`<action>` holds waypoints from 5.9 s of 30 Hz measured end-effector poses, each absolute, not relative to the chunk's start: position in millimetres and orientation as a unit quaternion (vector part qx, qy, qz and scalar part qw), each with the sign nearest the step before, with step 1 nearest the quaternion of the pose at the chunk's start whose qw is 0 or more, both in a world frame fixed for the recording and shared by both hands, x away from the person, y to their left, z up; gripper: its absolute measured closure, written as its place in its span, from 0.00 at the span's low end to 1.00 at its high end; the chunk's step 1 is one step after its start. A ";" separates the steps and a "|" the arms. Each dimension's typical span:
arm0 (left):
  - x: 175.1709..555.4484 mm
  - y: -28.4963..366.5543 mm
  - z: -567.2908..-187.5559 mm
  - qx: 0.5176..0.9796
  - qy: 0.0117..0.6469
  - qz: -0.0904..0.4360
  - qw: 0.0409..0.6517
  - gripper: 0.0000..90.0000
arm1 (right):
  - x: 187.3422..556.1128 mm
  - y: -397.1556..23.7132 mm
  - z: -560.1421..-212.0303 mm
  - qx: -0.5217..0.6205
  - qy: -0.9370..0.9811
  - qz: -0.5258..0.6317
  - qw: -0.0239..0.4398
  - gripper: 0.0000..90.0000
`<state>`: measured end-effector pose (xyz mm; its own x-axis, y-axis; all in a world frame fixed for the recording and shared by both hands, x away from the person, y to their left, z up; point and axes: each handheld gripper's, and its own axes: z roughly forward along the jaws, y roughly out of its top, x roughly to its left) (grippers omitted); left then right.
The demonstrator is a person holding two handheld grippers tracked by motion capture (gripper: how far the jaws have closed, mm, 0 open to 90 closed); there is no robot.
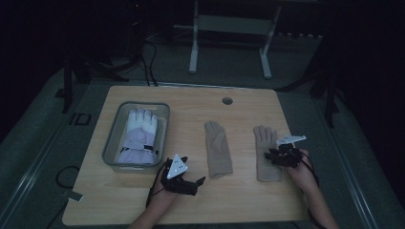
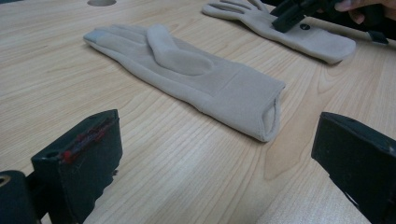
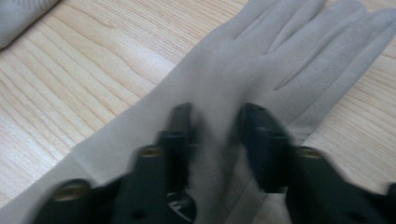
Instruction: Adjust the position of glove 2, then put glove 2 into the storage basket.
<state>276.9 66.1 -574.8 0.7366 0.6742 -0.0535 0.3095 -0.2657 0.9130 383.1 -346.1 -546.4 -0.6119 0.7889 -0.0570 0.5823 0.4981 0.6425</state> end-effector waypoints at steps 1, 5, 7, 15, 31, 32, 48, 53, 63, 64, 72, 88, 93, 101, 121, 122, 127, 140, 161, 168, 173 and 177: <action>276.6 66.0 -574.6 0.775 0.316 0.176 0.518 0.02 | 382.7 -345.2 -546.2 0.420 0.840 0.295 0.176 0.87; 277.4 66.1 -574.8 0.775 0.317 0.176 0.517 0.02 | 382.4 -342.9 -545.4 0.449 0.825 0.293 0.178 0.91; 277.4 66.1 -574.7 0.775 0.317 0.176 0.518 0.02 | 381.5 -342.2 -544.2 0.455 0.820 0.296 0.182 0.92; 277.3 66.3 -574.5 0.774 0.319 0.176 0.518 0.02 | 386.5 -337.8 -520.4 0.472 0.794 0.327 0.200 0.92; 277.4 66.2 -574.7 0.775 0.319 0.176 0.516 0.02 | 392.3 -315.0 -469.8 0.473 0.770 0.370 0.215 0.92; 277.3 66.2 -574.7 0.775 0.318 0.176 0.516 0.02 | 392.4 -312.3 -467.3 0.473 0.769 0.372 0.216 0.92; 277.1 65.8 -574.7 0.776 0.318 0.177 0.515 0.02 | 397.2 -251.2 -453.9 0.455 0.777 0.394 0.187 0.92; 277.0 66.1 -574.4 0.777 0.316 0.177 0.515 0.02 | 397.7 -225.8 -454.3 0.444 0.782 0.402 0.175 0.92; 276.3 67.0 -573.6 0.776 0.315 0.176 0.517 0.02 | 395.1 -182.7 -459.8 0.426 0.792 0.409 0.156 0.92; 276.3 67.1 -573.6 0.776 0.315 0.176 0.517 0.02 | 394.9 -179.7 -461.9 0.426 0.793 0.409 0.153 0.92; 276.4 66.9 -573.8 0.775 0.316 0.174 0.518 0.02 | 397.2 -167.9 -484.9 0.428 0.805 0.385 0.145 0.91; 276.4 66.6 -573.8 0.776 0.315 0.174 0.517 0.02 | 402.3 -168.5 -531.3 0.446 0.816 0.351 0.112 0.89; 276.5 65.7 -574.0 0.777 0.316 0.171 0.517 0.02 | 402.7 -166.9 -539.4 0.442 0.824 0.337 0.110 0.86; 275.6 60.4 -571.6 0.778 0.317 0.165 0.517 0.02 | 397.0 -174.1 -524.7 0.419 0.823 0.364 0.119 0.61; 290.9 30.6 -561.0 0.815 0.274 0.110 0.498 0.03 | 428.5 -204.3 -502.5 0.435 0.808 0.379 0.120 0.48; 292.3 28.0 -560.8 0.818 0.268 0.106 0.497 0.03 | 430.4 -204.3 -502.7 0.435 0.808 0.380 0.116 0.47; 297.7 16.0 -559.4 0.836 0.240 0.111 0.480 0.08 | 437.5 -200.6 -504.2 0.437 0.810 0.377 0.104 0.45; 311.0 -4.6 -555.2 0.867 0.213 0.116 0.435 0.16 | 455.7 -184.0 -520.3 0.453 0.812 0.364 0.056 0.38; 326.4 -14.1 -564.1 0.892 0.232 0.139 0.362 0.75 | 467.4 -174.7 -539.1 0.472 0.825 0.309 0.023 0.78; 322.9 -15.4 -560.2 0.896 0.224 0.164 0.347 0.92 | 463.7 -172.4 -535.7 0.472 0.824 0.310 0.036 0.82; 320.9 -12.0 -549.5 0.892 0.224 0.173 0.353 0.93 | 462.7 -172.2 -529.1 0.474 0.819 0.321 0.040 0.82; 320.3 -8.7 -540.5 0.889 0.223 0.182 0.356 0.93 | 463.0 -172.5 -521.1 0.473 0.815 0.333 0.040 0.82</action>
<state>320.3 -8.7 -540.5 0.8348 0.5254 0.1647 0.2663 -0.6471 0.7144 463.0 -172.5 -521.1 -0.5488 0.7978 0.2498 0.7442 0.3301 0.5807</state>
